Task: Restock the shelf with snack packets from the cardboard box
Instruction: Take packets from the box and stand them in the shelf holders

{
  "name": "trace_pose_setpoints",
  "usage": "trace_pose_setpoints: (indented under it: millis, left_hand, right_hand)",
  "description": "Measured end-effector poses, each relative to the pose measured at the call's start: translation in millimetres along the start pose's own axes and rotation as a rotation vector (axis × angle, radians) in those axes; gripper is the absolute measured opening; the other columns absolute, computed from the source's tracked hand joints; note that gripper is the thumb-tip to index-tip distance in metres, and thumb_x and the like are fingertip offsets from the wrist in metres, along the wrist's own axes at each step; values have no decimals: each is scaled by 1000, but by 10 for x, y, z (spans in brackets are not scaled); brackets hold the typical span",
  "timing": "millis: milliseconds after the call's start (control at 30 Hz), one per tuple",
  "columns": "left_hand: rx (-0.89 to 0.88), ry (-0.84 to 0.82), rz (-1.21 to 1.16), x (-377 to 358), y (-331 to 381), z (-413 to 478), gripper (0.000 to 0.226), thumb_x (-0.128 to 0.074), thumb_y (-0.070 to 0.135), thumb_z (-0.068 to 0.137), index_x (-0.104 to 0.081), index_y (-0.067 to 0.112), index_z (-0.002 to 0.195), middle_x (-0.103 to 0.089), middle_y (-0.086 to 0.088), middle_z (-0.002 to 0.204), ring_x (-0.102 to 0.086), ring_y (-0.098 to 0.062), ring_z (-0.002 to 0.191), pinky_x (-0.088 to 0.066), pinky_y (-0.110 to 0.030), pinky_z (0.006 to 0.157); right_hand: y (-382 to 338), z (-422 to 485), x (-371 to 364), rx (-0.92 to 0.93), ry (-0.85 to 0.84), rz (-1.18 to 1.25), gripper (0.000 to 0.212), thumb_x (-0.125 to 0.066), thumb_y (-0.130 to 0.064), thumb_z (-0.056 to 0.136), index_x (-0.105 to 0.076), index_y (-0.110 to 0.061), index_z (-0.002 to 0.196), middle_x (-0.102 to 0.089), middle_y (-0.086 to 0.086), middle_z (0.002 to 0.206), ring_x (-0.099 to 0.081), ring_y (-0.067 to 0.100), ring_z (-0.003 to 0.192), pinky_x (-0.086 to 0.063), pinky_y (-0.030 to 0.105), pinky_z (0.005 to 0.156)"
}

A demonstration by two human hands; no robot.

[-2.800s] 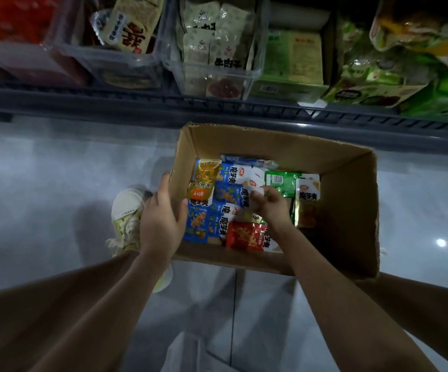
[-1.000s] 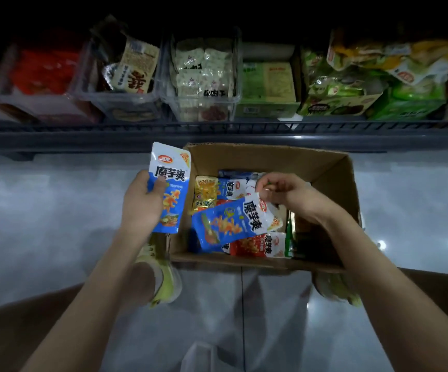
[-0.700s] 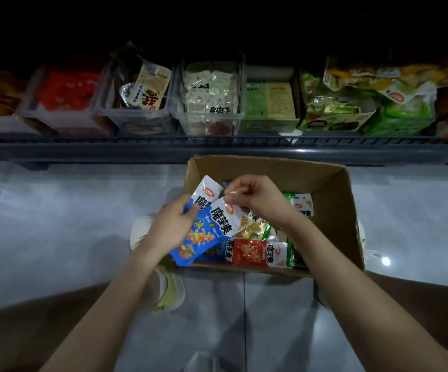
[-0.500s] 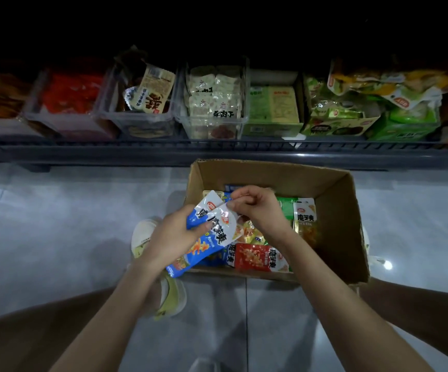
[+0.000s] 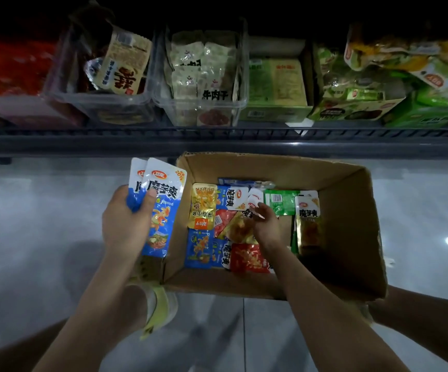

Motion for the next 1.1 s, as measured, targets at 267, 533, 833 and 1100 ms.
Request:
trace_pose_setpoints:
  millis: [267,533,833,1100]
  left_hand:
    - [2,-44,-55,-119,-52,64,29,-60,37,91,-59,9,98,-65,-3,90,-62,-10,72,-51,-30,66]
    - [25,-47,-122,-127,7,-10,25,-60,35,91,-59,11,98,-65,1,88,-64,-9,74,-50,-23,59]
    - [-46,-100,-208,25,270,-373,19,-58,31,93,-58,13,97,-67,-2,88,-67,-23,81,-54,-40,75]
    - [-263,-198,-130,311,770,-873,29,-48,27,98,-56,0,94,-63,-7,78,-62,-26,74,-44,-32,60]
  right_hand:
    - [5,361,-411,-78,116,14,54,-71,-4,82,-50,-7,132,-59,5,126,-59,25,111,-51,38,94]
    - [-75,167,-425,-126,73,98,18,-60,-11,92,-61,-8,110,-69,9,101,-65,17,79,-55,35,74]
    - [-590,-526,312,99,-14,172,11,-52,-11,97,-55,-12,108,-65,8,98,-65,19,85,-56,33,69]
    - [-1226,-1431,945,298,-47,224,18,-58,-16,94,-59,-9,111,-70,8,94,-67,21,83,-54,33,69]
Point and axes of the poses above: each hand's wrist, its own z-axis towards the middle knuckle, its own x-axis out of the back of the hand, y = z × x, the point moved 3 cm from there along z, towards the middle knuckle
